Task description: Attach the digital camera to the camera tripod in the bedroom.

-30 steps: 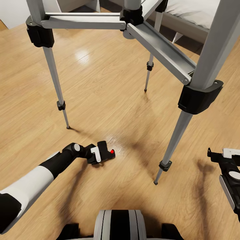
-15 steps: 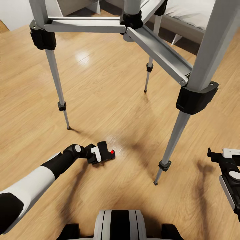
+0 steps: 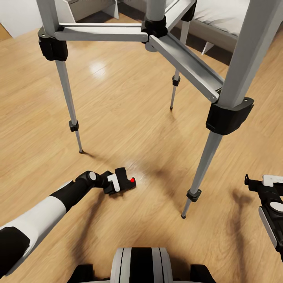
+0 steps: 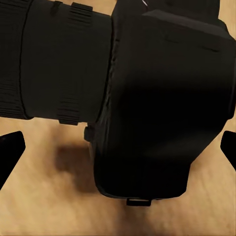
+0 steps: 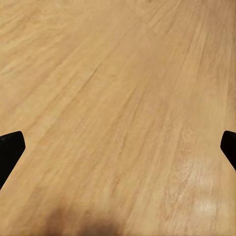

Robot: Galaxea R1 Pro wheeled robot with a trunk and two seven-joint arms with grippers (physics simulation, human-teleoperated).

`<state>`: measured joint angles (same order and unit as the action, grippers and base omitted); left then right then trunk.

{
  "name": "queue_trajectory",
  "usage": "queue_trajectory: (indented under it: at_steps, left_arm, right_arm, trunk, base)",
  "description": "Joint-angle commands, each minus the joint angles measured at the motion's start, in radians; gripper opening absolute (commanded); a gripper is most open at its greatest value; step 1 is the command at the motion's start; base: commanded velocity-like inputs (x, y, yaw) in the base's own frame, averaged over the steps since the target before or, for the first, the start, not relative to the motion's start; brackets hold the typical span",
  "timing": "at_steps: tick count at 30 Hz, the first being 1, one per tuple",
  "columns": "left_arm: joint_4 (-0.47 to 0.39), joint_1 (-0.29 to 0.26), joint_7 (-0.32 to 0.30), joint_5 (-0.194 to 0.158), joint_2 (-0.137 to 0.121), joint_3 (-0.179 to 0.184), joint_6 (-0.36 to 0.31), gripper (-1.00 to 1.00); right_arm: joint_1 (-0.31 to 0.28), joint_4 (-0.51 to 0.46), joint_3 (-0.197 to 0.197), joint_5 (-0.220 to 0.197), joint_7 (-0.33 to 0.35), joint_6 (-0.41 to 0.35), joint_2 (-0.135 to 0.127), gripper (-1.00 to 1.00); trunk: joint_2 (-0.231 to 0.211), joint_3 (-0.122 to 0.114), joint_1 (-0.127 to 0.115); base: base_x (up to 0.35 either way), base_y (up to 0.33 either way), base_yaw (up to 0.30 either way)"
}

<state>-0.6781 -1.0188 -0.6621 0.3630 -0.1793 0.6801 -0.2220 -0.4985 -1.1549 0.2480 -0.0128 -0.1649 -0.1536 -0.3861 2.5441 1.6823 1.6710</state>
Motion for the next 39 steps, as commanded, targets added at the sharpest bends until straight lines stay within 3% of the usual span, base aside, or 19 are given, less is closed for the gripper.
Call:
queue_trajectory:
  at_steps: [1,39]
  left_arm:
    - [-0.002,0.0,0.001,0.019,-0.001,0.0,0.0,1.0]
    - [0.018,0.0,0.001,0.02,0.016,0.012,0.003,1.0]
  right_arm:
    - [0.0,-0.002,-0.001,-0.001,-0.004,-0.006,0.0,1.0]
    - [0.0,-0.002,-0.001,-0.001,-0.004,-0.006,0.0,1.0]
  trunk:
    - [0.0,0.001,0.014]
    - [0.0,0.001,0.014]
  base:
    - [0.0,0.0,0.0]
    - [0.0,0.0,0.0]
